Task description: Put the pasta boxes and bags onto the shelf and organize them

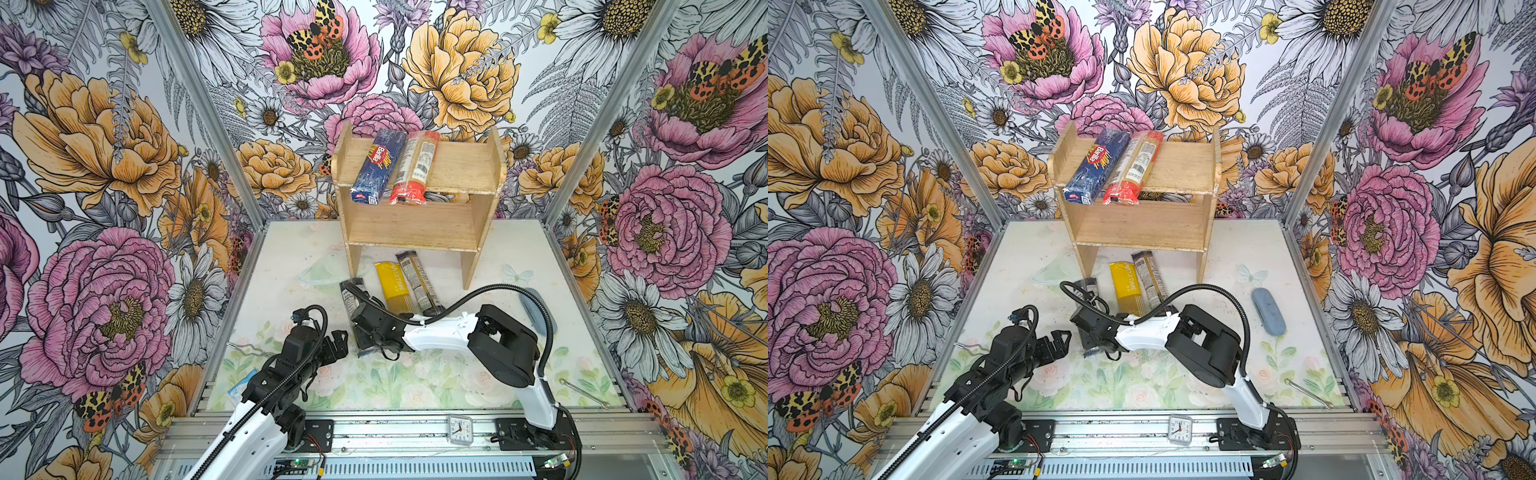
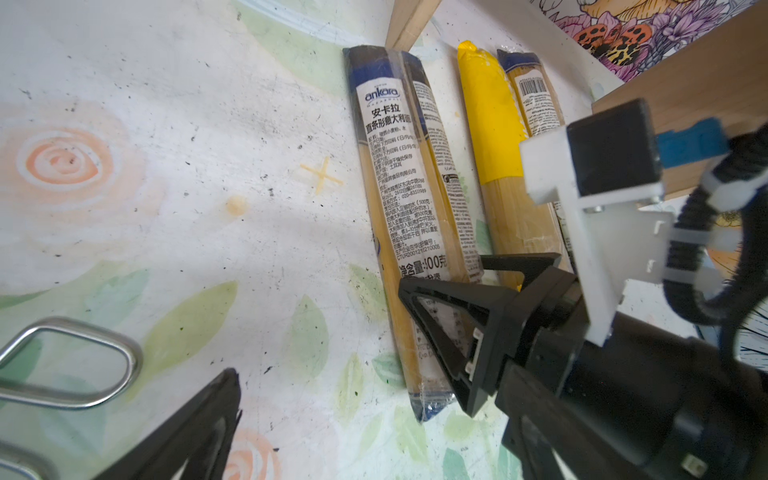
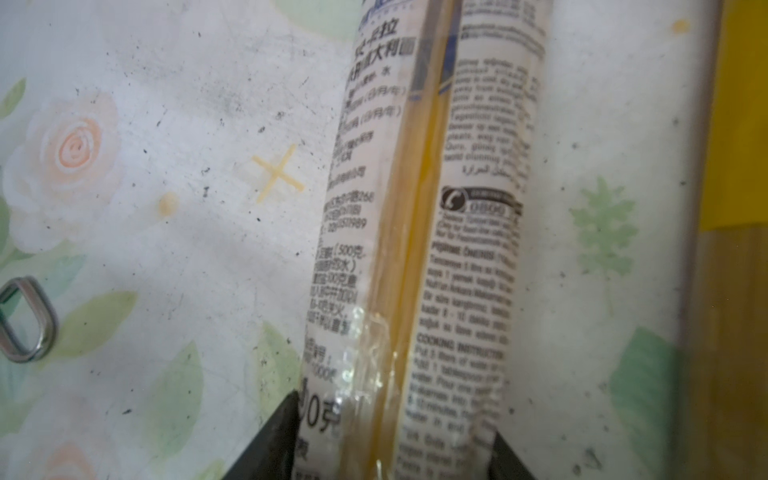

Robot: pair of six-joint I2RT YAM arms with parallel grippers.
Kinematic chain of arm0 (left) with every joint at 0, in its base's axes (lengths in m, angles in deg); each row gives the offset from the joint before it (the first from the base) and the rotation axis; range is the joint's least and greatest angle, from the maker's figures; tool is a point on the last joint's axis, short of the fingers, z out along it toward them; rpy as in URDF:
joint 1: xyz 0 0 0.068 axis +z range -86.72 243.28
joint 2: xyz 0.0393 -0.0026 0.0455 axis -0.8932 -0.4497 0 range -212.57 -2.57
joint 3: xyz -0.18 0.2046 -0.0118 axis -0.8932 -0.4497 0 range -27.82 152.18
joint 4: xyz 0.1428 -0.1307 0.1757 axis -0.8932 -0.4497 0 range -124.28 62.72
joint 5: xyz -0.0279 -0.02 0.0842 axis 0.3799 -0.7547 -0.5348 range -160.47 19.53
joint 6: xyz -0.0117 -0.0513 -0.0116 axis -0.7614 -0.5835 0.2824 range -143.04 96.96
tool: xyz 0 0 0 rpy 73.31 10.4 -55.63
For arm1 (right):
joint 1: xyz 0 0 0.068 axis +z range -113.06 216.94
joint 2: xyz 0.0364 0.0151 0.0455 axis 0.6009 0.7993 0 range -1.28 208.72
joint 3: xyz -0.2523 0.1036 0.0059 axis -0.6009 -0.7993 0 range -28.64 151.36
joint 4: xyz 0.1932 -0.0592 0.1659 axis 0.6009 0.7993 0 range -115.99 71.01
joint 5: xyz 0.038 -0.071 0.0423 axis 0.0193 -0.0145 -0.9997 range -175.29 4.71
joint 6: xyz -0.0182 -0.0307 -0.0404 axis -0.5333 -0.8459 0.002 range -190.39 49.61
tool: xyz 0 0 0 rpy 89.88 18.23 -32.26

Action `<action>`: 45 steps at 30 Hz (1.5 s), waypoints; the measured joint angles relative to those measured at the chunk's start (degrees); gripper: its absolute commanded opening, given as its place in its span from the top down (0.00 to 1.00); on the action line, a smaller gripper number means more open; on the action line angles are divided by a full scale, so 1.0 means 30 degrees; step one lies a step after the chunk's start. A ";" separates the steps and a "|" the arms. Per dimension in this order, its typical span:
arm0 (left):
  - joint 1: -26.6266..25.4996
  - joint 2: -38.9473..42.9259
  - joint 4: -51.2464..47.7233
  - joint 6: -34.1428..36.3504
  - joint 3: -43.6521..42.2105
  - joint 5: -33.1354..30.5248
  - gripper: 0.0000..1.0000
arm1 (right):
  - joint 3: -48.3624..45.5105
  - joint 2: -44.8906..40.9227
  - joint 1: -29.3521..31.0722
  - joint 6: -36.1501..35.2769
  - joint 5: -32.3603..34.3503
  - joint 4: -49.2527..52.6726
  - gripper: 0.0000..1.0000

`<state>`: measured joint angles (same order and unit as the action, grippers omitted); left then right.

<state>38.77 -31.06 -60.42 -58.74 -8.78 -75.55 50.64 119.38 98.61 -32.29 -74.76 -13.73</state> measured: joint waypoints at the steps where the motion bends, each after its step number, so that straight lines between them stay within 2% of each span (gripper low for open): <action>1: 0.0000 0.0000 0.0000 0.0000 0.0000 0.0000 0.01 | -0.0029 -0.0066 0.0007 0.0058 0.0066 0.0000 0.56; 6: 0.0000 0.0000 0.0000 0.0000 0.0000 0.0000 0.01 | -0.0408 -0.0452 -0.0007 0.0124 0.0058 0.0109 0.69; 12: 0.0000 0.0000 0.0000 0.0000 0.0000 0.0007 0.01 | -0.1049 -0.1180 -0.0328 -0.0073 -0.0699 0.0561 0.98; 13: 0.0000 0.0000 0.0000 0.0000 0.0000 0.0000 0.01 | -0.1188 -0.1370 -0.0430 -0.0095 -0.0925 0.0714 1.00; 23: 0.0015 -0.0058 0.0051 0.0007 0.0000 0.0007 0.01 | -0.2681 -0.3854 -0.1282 -0.0415 -0.2820 0.2703 1.00; 34: 0.0015 -0.1195 0.0903 0.0029 0.0000 0.0393 0.01 | -0.5115 -0.8539 -0.2528 -0.0495 -0.4473 0.4809 1.00; 40: 0.0022 -0.1763 0.1304 0.0066 0.0000 0.0561 0.01 | -0.6528 -1.0950 -0.3628 -0.0430 -0.5442 0.5180 1.00; 45: 0.0022 -0.2186 0.1843 0.0080 0.0000 0.0641 0.01 | -0.7533 -1.1591 -0.3927 -0.0590 -0.5931 0.4845 1.00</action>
<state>38.83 -37.61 -54.89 -58.50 -8.78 -73.63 28.04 84.61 86.83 -34.06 -92.56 0.80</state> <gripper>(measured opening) 0.987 0.324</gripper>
